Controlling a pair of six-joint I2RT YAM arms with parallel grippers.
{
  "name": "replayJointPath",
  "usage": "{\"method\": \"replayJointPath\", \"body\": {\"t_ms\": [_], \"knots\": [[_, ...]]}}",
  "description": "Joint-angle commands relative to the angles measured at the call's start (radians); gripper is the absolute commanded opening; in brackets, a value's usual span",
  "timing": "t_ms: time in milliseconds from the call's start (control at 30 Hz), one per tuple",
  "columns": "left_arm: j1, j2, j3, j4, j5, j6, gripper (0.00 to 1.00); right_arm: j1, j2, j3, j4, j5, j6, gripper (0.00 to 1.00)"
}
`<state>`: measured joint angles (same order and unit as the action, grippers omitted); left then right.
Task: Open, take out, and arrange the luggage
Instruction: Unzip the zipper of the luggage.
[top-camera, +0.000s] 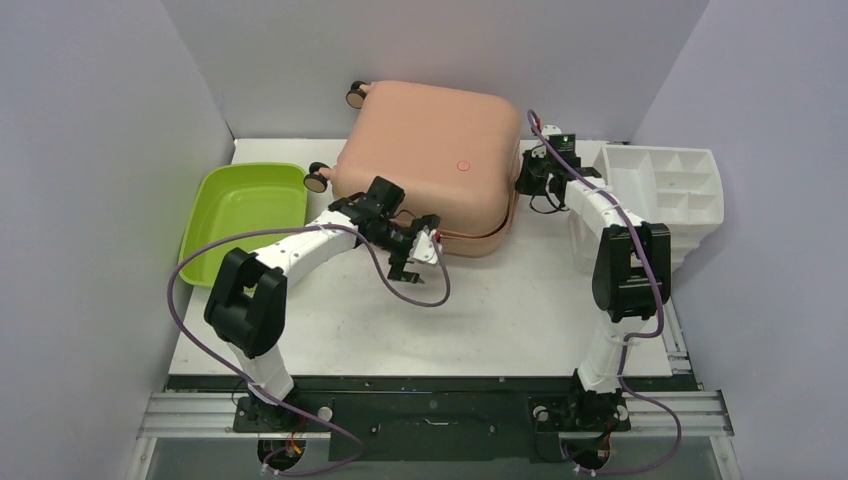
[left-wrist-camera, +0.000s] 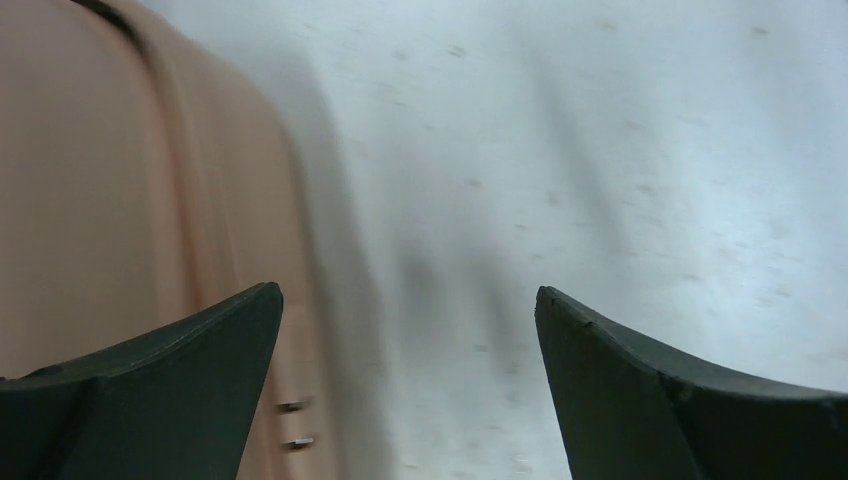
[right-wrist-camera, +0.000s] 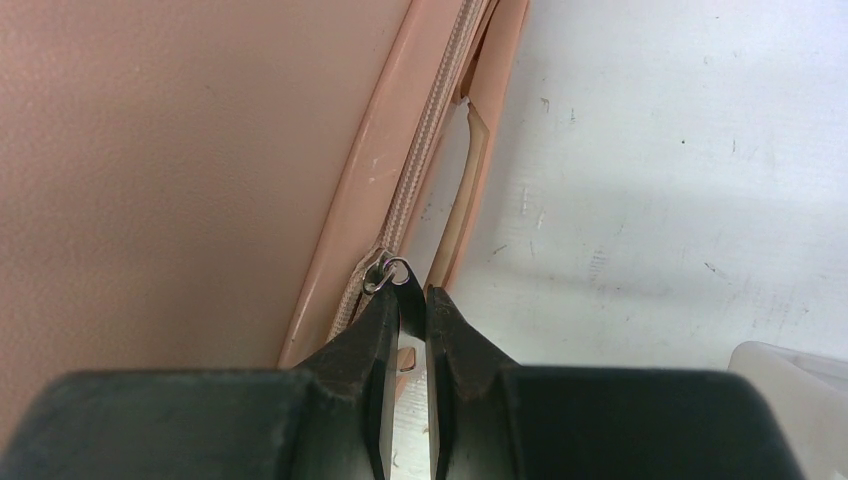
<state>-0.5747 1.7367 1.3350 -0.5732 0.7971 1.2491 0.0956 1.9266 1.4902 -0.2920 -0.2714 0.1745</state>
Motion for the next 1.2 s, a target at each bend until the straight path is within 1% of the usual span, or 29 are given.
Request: {"method": "replayJointPath", "body": {"t_ms": [0,67,100,233,400,467,667,900,1167], "knots": [[-0.032,0.014,-0.030,-0.271,0.041,0.107,0.96,-0.063,-0.044,0.011,0.099,0.088,0.022,0.02],[-0.060,0.006,-0.051,-0.204,-0.004,0.036,0.96,-0.063,-0.038,0.014,0.099,0.083,0.029,0.02],[-0.069,0.003,-0.063,-0.119,-0.023,-0.028,0.96,-0.062,-0.036,0.013,0.099,0.081,0.032,0.02],[-0.080,-0.018,-0.113,0.073,-0.079,-0.154,0.96,-0.063,-0.035,0.001,0.108,0.074,0.040,0.01],[-0.079,-0.040,-0.125,0.201,-0.150,-0.255,0.96,-0.063,-0.036,-0.011,0.115,0.069,0.039,0.01],[-0.079,-0.049,-0.128,0.251,-0.178,-0.328,0.96,-0.063,-0.034,-0.011,0.114,0.068,0.039,0.02],[-0.076,-0.047,-0.090,0.281,-0.227,-0.383,0.96,-0.062,-0.029,-0.011,0.108,0.067,0.040,0.02],[-0.075,-0.023,-0.074,0.302,-0.271,-0.385,0.96,-0.061,-0.033,-0.013,0.109,0.067,0.038,0.01],[-0.076,-0.036,-0.061,0.300,-0.279,-0.395,0.96,-0.059,-0.023,-0.011,0.109,0.066,0.041,0.01]]}}
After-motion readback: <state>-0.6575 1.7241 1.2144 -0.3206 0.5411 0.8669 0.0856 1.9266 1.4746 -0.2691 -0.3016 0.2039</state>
